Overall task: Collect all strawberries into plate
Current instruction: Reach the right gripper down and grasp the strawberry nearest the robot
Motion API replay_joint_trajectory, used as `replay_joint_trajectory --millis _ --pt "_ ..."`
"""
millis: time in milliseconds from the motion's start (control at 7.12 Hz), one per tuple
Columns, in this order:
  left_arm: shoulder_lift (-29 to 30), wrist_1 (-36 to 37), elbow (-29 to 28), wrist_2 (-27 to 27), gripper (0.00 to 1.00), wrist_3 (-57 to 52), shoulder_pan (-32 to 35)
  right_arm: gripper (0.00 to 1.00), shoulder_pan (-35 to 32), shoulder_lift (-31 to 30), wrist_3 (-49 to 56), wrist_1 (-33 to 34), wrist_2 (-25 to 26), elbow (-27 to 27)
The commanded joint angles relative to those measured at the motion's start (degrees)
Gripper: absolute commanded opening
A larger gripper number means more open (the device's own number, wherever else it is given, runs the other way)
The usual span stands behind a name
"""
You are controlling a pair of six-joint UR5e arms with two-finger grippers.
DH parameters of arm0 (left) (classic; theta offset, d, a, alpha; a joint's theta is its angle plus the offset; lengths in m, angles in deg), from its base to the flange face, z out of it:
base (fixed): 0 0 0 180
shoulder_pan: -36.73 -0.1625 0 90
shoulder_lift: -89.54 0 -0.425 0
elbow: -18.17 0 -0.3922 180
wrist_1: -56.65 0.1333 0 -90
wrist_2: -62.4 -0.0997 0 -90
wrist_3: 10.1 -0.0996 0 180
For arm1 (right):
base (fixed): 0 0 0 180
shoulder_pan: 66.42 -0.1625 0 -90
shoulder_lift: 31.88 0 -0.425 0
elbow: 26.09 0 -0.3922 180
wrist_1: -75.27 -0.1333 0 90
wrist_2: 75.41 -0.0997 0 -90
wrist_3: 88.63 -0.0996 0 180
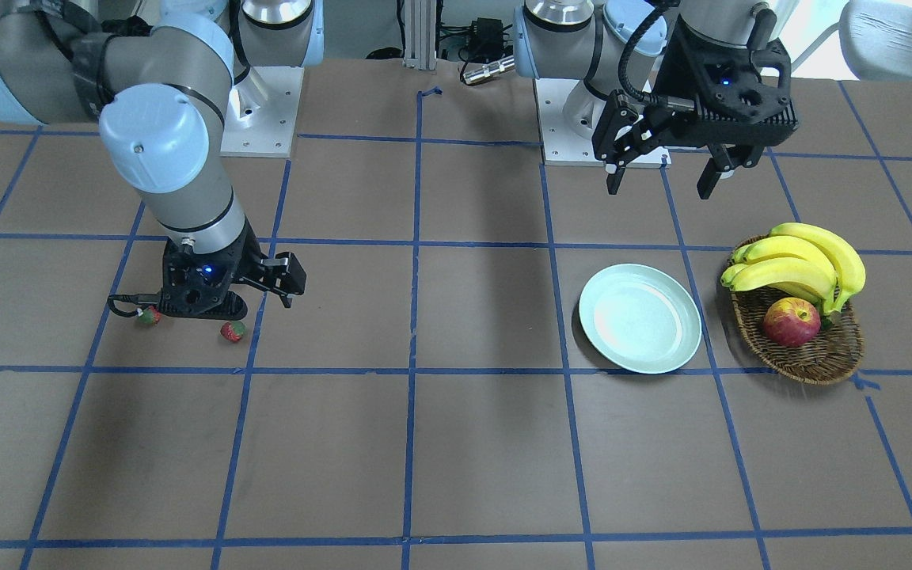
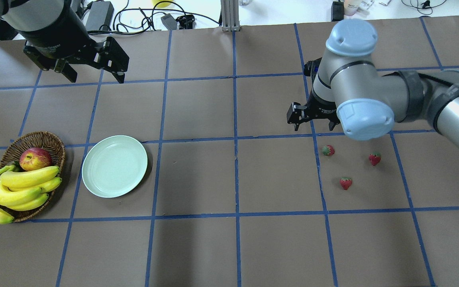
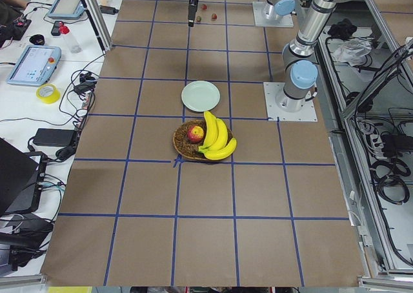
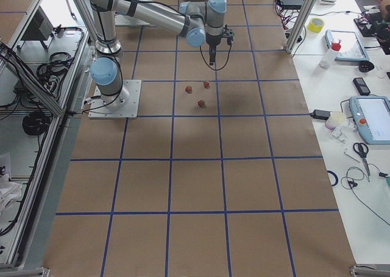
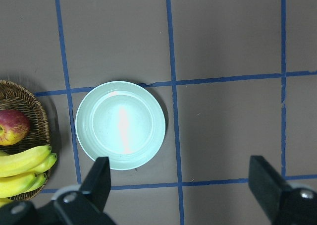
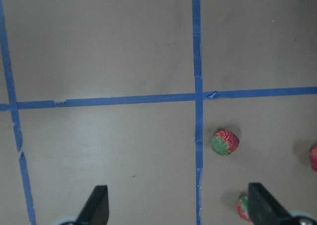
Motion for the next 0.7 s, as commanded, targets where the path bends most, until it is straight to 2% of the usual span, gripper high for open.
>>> replay_joint_trajectory --millis 0,421,561 --pt "-0.2 0.0 0.1 0.0 1.0 0.1 0.0 1.0 4.2 3.6 9.6 12.3 0.4 7.1" --pt "-0.2 0.0 0.2 0.1 1.0 0.1 0.0 0.98 7.2 4.6 12.0 12.5 -0.4 8.8" --pt "-0.2 0.0 0.3 0.4 1.0 0.1 0.0 0.83 7.2 4.9 12.0 12.4 -0.4 9.1"
